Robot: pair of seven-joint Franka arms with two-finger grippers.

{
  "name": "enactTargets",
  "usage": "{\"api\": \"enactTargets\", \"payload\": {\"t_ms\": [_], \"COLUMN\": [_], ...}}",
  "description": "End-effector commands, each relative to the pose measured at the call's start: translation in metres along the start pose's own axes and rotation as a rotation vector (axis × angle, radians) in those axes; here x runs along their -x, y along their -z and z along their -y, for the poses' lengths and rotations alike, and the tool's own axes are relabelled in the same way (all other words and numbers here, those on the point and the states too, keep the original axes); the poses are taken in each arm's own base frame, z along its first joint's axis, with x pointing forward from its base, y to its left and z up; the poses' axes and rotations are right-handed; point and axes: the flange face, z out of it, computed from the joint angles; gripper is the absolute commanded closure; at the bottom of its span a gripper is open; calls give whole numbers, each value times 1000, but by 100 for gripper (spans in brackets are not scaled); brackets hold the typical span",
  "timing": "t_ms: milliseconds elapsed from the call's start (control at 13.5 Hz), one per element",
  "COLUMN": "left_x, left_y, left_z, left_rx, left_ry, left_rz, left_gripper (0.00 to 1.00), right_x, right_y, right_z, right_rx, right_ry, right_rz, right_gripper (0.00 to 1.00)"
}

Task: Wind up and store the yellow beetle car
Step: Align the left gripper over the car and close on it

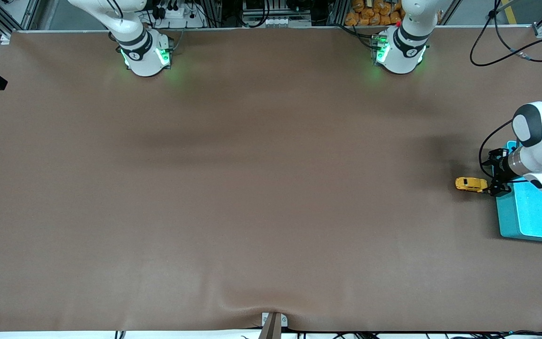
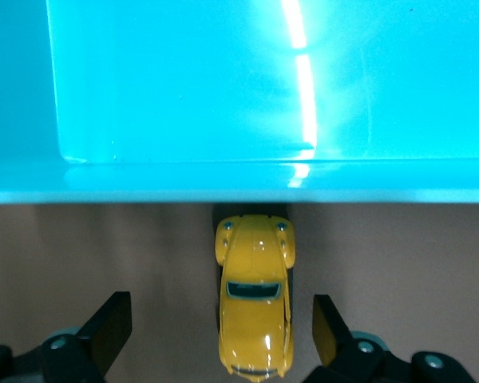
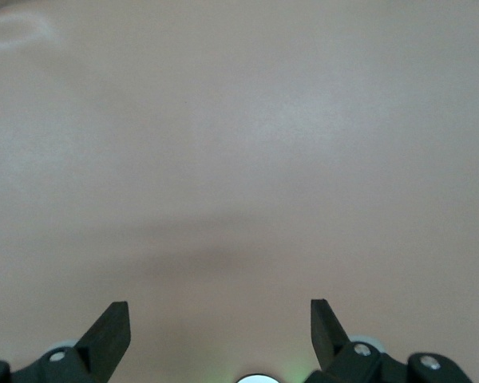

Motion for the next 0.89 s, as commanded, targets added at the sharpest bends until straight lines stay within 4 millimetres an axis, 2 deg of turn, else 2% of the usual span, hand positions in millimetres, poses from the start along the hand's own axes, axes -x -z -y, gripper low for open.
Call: {"api": "enactTargets", "payload": {"t_ms": [0,518,592,740,814], "left_x": [6,10,8,8,8], "left_y": [-18,-31,-32,-31,-30], "left_z": [2,-1,0,-1,-1], "left_rx": [13,42,42,44,45], "left_ry": [-27,-34,-28,-20,-18], "left_rz": [-11,-6,-4,-5,-6], "left_gripper": [0,0,39,94,100], "right_x": [4,-3,-3,-2,-2], "right_y": [-1,-9,-7,-6,-6], "right_z": [4,4,4,5,4], "right_rx": [20,20,20,20,19], "right_ry": [-10,-12,-11,-10,-11], "right_rz": [-1,11,7,4,5], "right_gripper": [0,0,0,0,0]}}
